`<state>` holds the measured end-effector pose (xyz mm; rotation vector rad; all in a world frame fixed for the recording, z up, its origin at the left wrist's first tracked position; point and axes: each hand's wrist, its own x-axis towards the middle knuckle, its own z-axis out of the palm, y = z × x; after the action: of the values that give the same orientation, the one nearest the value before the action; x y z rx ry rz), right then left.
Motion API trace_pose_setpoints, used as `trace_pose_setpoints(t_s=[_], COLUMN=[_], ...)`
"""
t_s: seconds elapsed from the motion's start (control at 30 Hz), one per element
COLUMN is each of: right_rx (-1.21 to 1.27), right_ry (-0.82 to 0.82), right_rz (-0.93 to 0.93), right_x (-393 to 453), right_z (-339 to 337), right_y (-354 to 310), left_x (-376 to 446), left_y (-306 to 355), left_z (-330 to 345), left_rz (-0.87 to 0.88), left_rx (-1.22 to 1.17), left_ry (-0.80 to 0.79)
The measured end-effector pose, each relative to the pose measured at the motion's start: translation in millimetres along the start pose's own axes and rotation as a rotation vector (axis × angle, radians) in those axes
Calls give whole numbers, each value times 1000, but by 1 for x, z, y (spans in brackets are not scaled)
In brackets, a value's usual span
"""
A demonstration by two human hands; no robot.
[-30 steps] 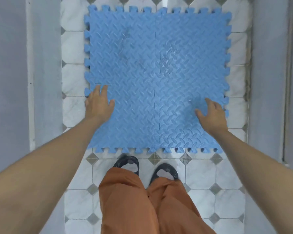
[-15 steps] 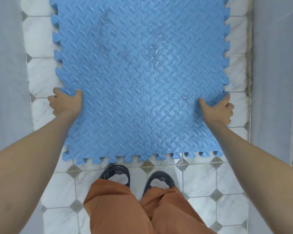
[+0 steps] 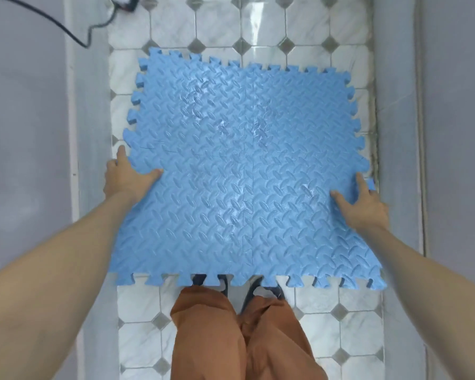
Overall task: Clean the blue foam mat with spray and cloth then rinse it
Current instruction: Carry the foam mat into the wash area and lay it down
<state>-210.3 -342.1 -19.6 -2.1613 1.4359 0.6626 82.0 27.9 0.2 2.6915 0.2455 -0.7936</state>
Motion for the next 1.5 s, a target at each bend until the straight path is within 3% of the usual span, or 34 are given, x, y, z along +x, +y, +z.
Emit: trace_pose_setpoints(t_s=[0.27,0.43,0.77,1.17,1.5], right_rx=[-149,-196,-109,168,409], right_ry=[-56,-141,-282,-193,-190], right_rz=[29,66,163,462,774], right_x=[-99,-175,-334,-543,-702], right_z=[-109,-156,-224,-245,-215], right_y=[-4,8,47,105,159], left_x=[-64,-125,-221,-327,-446], left_y=[30,48,89,150,242], left_z=[-133,-193,-301,-328,-273], left_rz=[80,75,203,551,974], left_rx=[132,335,585,805,1094], left_ry=[-171,-255,-371,-424,-514])
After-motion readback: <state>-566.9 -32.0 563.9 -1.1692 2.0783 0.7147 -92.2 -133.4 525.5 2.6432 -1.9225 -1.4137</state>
